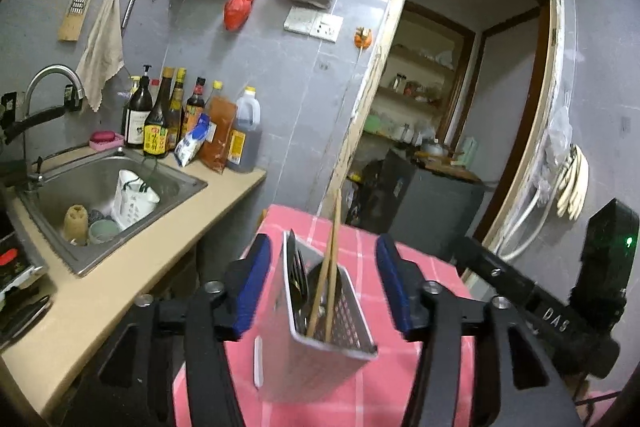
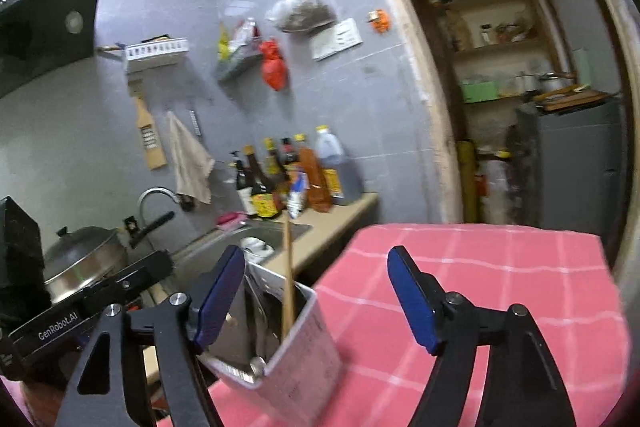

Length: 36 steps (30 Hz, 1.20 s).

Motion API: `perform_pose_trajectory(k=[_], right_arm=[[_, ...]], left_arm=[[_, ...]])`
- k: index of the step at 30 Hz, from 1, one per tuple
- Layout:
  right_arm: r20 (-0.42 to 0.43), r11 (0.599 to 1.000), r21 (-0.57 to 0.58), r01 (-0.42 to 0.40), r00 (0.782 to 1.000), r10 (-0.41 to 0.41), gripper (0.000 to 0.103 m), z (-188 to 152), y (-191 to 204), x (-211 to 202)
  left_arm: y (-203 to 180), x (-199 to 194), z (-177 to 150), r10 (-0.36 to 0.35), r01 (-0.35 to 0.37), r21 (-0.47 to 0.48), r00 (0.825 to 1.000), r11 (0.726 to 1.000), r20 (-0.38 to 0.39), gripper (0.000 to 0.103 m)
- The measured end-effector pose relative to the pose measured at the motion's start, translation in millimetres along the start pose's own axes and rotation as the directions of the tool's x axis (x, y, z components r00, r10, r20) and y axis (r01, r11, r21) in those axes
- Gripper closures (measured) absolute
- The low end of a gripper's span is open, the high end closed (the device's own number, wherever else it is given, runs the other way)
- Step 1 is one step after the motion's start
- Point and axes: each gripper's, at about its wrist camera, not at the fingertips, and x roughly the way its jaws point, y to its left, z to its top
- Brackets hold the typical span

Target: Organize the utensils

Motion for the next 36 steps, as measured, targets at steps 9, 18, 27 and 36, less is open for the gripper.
perform_pose_trajectory(k=[9, 18, 27, 36], right_arm=[[-0.047, 0.97, 0.06, 0.237, 0.971, -0.235, 0.0, -26.2, 1.3, -77.6], [-0.053, 0.903, 0.042, 0.428, 0.903, -0.425, 0.0, -79.0, 36.6, -127.2], [-0.082, 0.849, 0.006, 0.528, 0.847, -0.525, 0.0, -116.1, 56.4, -151.3], [-0.091, 0.839, 0.005, 0.544, 0.836, -0.541, 0.0, -123.1, 61.1, -150.8]], left_arm=[[-10.2, -29.8, -25.8, 0.005, 0.009, 0.093, 0.989, 0.996, -0.149, 0.028], [-2.4, -57.5, -62.4, -0.027, 0.054, 0.122, 0.977, 0.991, -0.212, 0.023], [5.4, -77.7, -93.5, -0.04, 0.078, 0.154, 0.971, 0.985, -0.238, 0.023], [5.3, -89.1, -103.9, -0.054, 0.095, 0.176, 0.973, 0.98, -0.224, 0.023]])
